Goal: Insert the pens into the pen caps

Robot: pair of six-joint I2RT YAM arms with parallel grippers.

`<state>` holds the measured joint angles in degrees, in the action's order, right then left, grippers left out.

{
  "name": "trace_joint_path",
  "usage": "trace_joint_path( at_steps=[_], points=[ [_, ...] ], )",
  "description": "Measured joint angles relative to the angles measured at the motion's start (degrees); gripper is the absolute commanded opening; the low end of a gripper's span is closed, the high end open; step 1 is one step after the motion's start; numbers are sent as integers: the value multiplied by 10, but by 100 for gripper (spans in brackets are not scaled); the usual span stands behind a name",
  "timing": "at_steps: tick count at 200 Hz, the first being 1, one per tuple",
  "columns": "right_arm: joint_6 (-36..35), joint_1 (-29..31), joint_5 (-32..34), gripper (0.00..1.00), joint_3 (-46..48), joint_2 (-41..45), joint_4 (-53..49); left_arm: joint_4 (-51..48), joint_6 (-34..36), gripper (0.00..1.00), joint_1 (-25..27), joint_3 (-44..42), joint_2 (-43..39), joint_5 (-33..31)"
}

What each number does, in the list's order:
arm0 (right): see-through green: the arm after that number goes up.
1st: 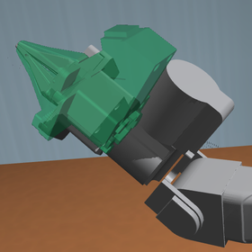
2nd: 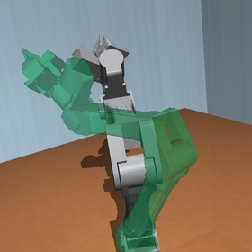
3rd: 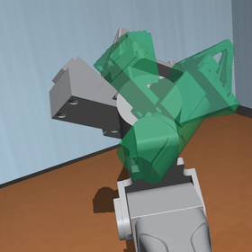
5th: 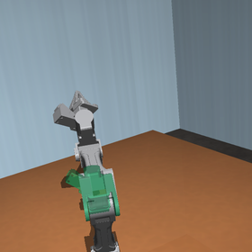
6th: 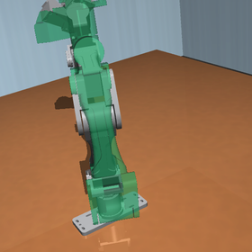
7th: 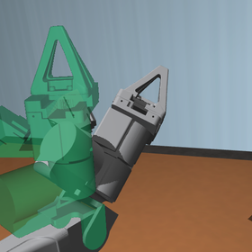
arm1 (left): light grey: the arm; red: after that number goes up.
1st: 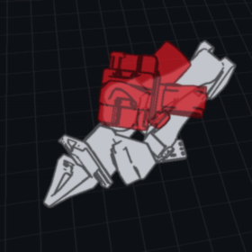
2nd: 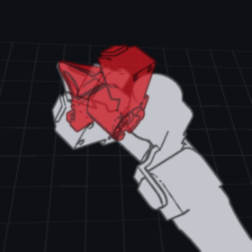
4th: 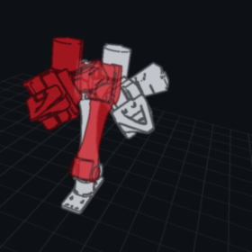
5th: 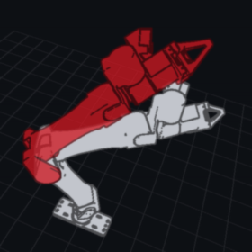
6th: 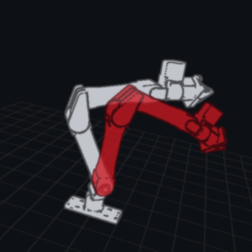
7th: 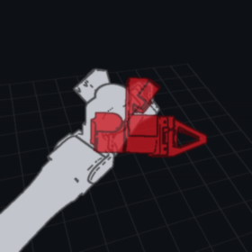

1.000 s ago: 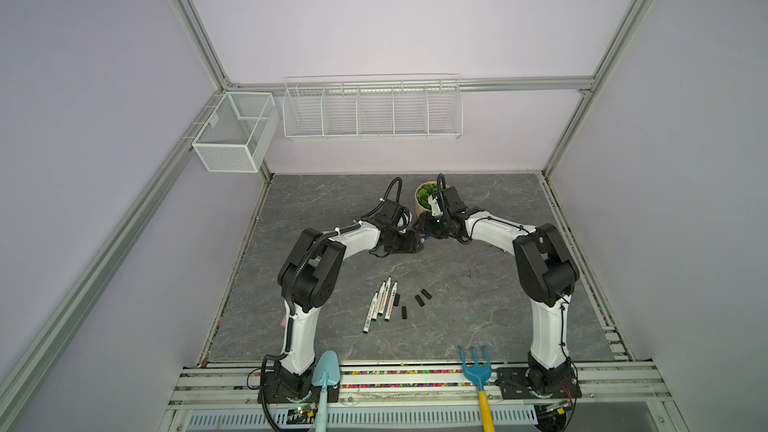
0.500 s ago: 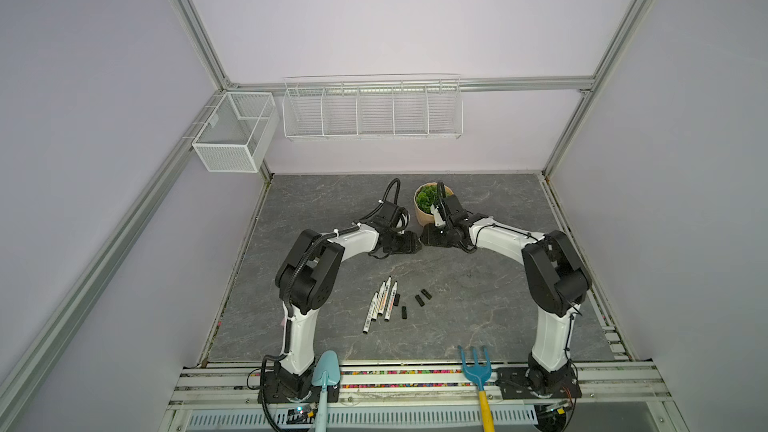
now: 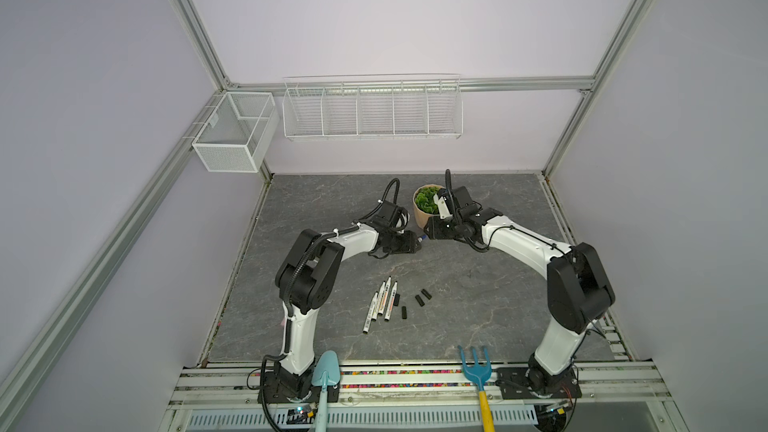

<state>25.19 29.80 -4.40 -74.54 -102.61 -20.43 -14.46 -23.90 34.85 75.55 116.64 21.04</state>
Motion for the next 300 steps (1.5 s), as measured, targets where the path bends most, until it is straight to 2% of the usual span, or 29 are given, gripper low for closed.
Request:
trace_joint_path(
  at_steps=[39, 61, 104, 167, 218, 266, 300],
  points=[
    [63, -59, -12, 50, 81, 1, 3, -13, 3, 57, 0, 17, 11, 3],
    [82, -83, -19, 50, 95, 1, 3, -42, 21, 57, 8, 46, 25, 2],
    [122, -85, -73, 50, 103, -5, 42, -97, 60, 57, 36, 96, 51, 4],
    [175, -85, -190, 50, 82, -89, 119, -100, 83, 57, 41, 91, 49, 9],
    [213, -79, -239, 49, 81, -110, 171, -100, 92, 57, 41, 90, 49, 14],
    [221, -78, -235, 49, 81, -112, 179, -80, 97, 58, 42, 64, 35, 19],
    [205, -78, -164, 49, 103, -67, 150, -51, 94, 59, 44, -5, -14, -9]
  ],
)
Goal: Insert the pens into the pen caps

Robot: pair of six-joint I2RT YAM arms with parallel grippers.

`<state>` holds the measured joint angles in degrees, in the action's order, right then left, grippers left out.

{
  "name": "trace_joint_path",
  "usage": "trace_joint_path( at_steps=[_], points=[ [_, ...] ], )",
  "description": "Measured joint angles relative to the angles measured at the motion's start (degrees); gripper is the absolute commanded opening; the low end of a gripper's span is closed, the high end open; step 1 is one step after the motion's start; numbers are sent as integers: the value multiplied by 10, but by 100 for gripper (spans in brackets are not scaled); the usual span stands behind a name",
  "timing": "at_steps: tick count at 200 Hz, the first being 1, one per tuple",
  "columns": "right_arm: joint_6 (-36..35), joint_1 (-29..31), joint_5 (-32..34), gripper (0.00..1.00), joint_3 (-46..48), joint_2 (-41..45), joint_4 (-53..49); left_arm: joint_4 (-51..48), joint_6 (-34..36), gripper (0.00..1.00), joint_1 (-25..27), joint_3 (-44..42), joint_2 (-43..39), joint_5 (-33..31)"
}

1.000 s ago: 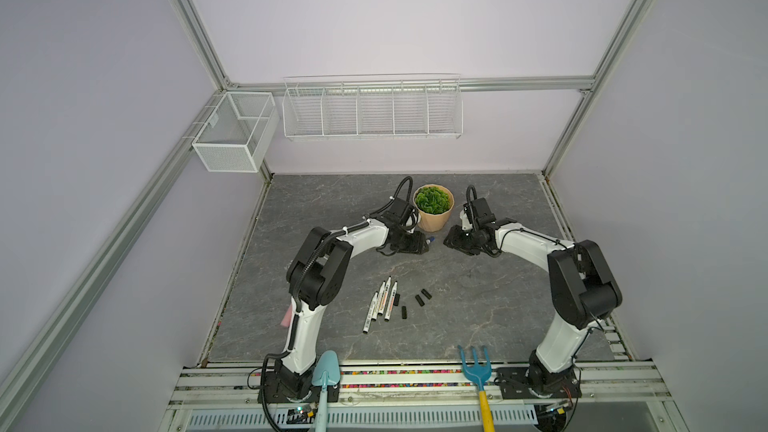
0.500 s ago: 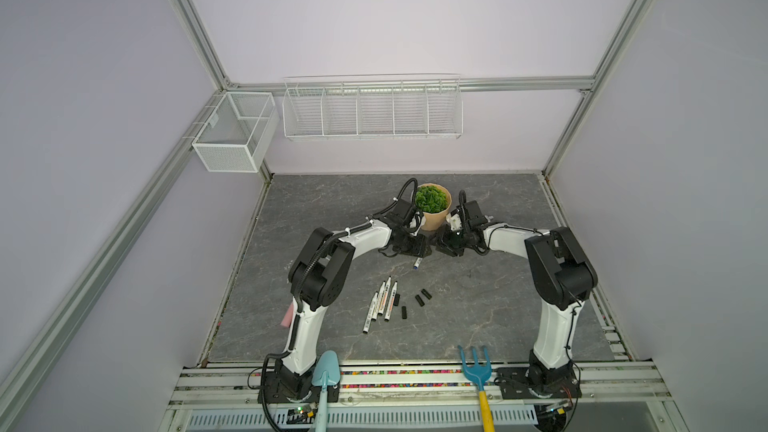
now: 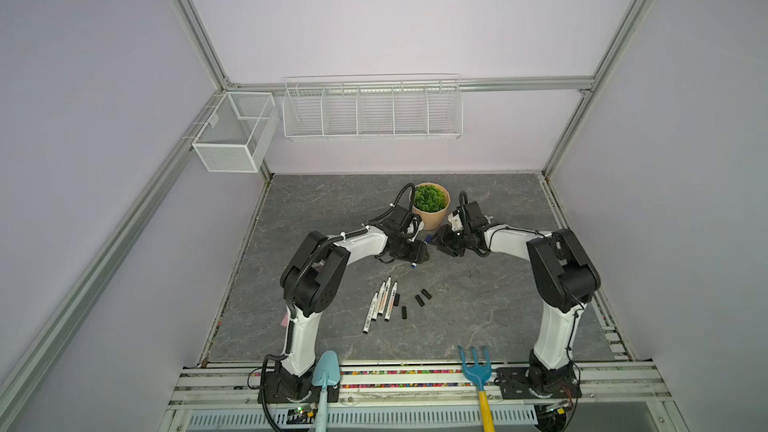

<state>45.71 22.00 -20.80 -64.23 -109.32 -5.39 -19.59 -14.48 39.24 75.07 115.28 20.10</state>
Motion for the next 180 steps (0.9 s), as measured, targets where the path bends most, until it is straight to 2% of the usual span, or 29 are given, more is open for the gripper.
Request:
trace_joint_path(
  at_steps=[45, 85, 106, 148, 180],
  points=[
    [-42, 0, 104, 49, 10, 96, -33, 23, -18, 62, 1, -121, -96, -101],
    [-76, -2, 152, 49, 10, 120, -44, -36, -57, 62, 2, -226, -223, -194],
    [-88, -2, 161, 49, 10, 120, -52, -73, -90, 62, 5, -274, -294, -210],
    [-106, -3, 165, 49, 10, 120, -62, -164, -170, 52, 24, -356, -449, -218],
    [-113, -6, 165, 49, 10, 120, -66, -213, -205, 52, 69, -372, -485, -216]
  ],
)
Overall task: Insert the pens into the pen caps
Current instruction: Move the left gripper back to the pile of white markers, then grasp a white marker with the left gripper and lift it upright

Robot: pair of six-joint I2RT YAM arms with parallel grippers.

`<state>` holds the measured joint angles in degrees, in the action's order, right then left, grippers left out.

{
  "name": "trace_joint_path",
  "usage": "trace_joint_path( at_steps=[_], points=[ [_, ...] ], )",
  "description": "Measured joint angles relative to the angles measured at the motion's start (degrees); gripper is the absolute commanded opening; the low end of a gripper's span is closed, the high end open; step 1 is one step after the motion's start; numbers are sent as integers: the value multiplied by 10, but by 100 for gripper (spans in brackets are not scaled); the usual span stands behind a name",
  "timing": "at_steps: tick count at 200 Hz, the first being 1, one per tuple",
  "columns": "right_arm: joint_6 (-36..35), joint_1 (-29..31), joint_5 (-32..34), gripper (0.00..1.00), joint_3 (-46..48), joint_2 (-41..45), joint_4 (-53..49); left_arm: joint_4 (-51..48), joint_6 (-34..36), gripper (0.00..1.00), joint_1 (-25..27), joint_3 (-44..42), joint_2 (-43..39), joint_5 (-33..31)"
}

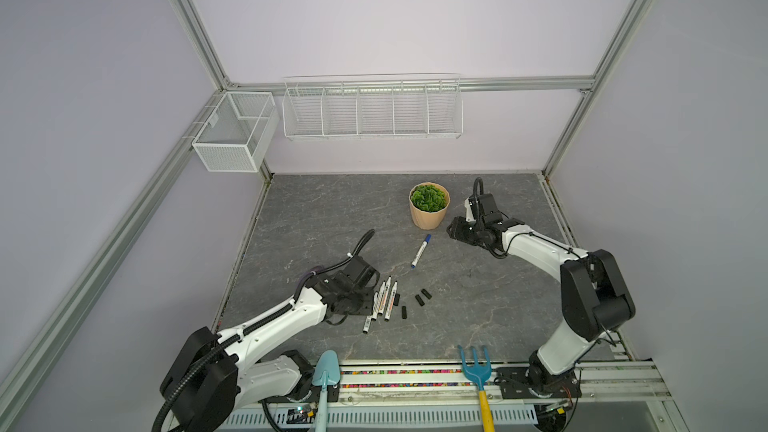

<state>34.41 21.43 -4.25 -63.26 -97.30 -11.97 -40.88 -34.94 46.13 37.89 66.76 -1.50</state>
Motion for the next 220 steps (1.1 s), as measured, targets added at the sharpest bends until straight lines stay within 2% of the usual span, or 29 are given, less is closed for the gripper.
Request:
trace_joint_path(
  at_steps=[27, 78, 106, 128, 149, 188, 220],
  points=[
    [-2, -4, -1, 49, 0, 0, 0, -24, -20, 51, 47, -3, 19, 10],
    [-2, -9, -3, 49, 0, 0, 0, -51, -50, 44, 49, -6, 65, -4],
    [-2, -16, -5, 48, 0, 0, 0, -49, -49, 44, 49, -6, 98, -8],
    [-2, -19, -5, 48, 1, 0, 0, -48, -42, 39, 49, 0, 108, -11],
    [-2, -19, -6, 48, 1, 0, 0, -48, -38, 29, 50, 10, 122, -11],
    [-2, -19, -11, 48, 2, 0, 0, -46, -49, 0, 46, 16, 127, -19],
    [-9, -19, -22, 48, 2, 1, 0, -43, -59, 0, 22, 21, 128, -21]
  ],
)
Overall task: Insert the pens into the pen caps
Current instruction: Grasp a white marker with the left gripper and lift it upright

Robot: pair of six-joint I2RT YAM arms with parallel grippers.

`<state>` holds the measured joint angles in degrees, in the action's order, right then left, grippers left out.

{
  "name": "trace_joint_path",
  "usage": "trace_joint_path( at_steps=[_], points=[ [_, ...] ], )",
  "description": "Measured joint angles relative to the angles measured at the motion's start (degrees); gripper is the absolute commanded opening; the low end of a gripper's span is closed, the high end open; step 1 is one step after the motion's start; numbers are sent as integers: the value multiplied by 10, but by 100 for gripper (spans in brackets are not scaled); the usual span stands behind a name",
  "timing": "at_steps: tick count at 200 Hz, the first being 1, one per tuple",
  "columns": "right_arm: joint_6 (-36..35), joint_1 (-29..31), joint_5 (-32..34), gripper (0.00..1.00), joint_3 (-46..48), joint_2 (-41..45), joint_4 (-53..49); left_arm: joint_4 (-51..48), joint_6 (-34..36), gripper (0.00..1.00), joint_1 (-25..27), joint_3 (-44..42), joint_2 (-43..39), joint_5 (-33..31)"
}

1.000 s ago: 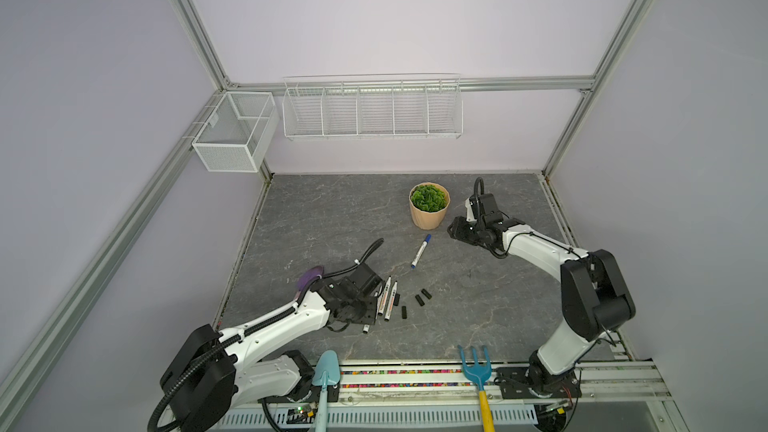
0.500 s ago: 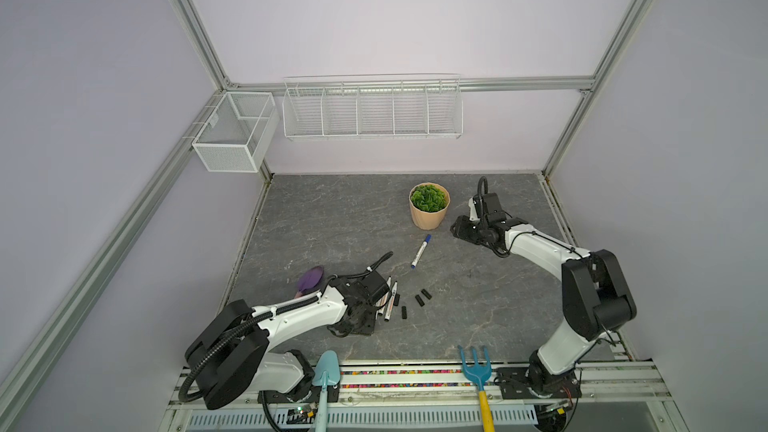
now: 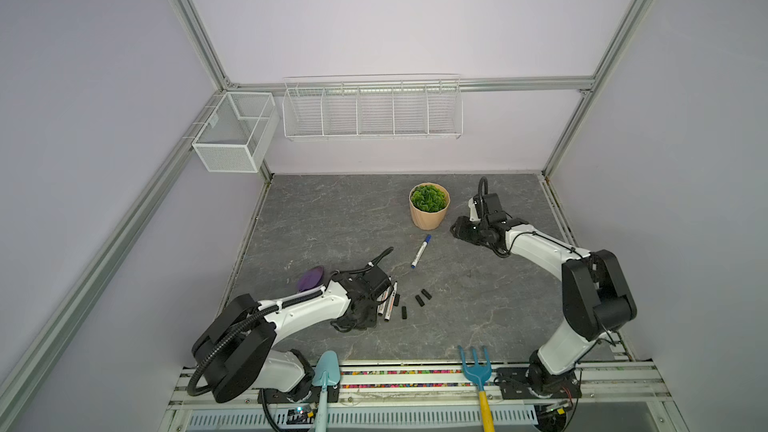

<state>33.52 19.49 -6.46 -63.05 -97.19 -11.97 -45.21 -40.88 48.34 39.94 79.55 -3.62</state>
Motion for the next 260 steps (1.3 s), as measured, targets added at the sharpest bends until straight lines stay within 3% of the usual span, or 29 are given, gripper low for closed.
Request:
trace_joint_path(
  at_steps=[28, 50, 88, 119, 180, 225, 240, 250, 260],
  points=[
    [-20, 1, -37, 48, -5, 9, 2, 6, 12, 0, -35, 44, -5, -13],
    [-43, 6, -109, 49, -26, 12, 15, 67, 55, 0, -53, 93, -33, -2],
    [-70, 51, -246, 49, -84, 12, 51, 185, 132, 0, -64, 164, -24, 78],
    [-75, 92, -308, 49, -100, 12, 75, 218, 177, 0, -64, 209, 17, 147],
    [-79, 99, -325, 45, -102, 5, 71, 269, 202, 0, -64, 209, 23, 204],
    [-84, 99, -327, 20, -103, 5, 67, 306, 199, 0, -64, 199, 22, 197],
    [-76, 98, -330, 17, -103, 5, 69, 313, 200, 0, -64, 196, 22, 193],
    [-73, 97, -333, 16, -103, 5, 71, 314, 199, 15, -64, 196, 22, 191],
    [-69, 96, -337, 15, -103, 5, 75, 317, 200, 37, -64, 196, 22, 190]
  ],
)
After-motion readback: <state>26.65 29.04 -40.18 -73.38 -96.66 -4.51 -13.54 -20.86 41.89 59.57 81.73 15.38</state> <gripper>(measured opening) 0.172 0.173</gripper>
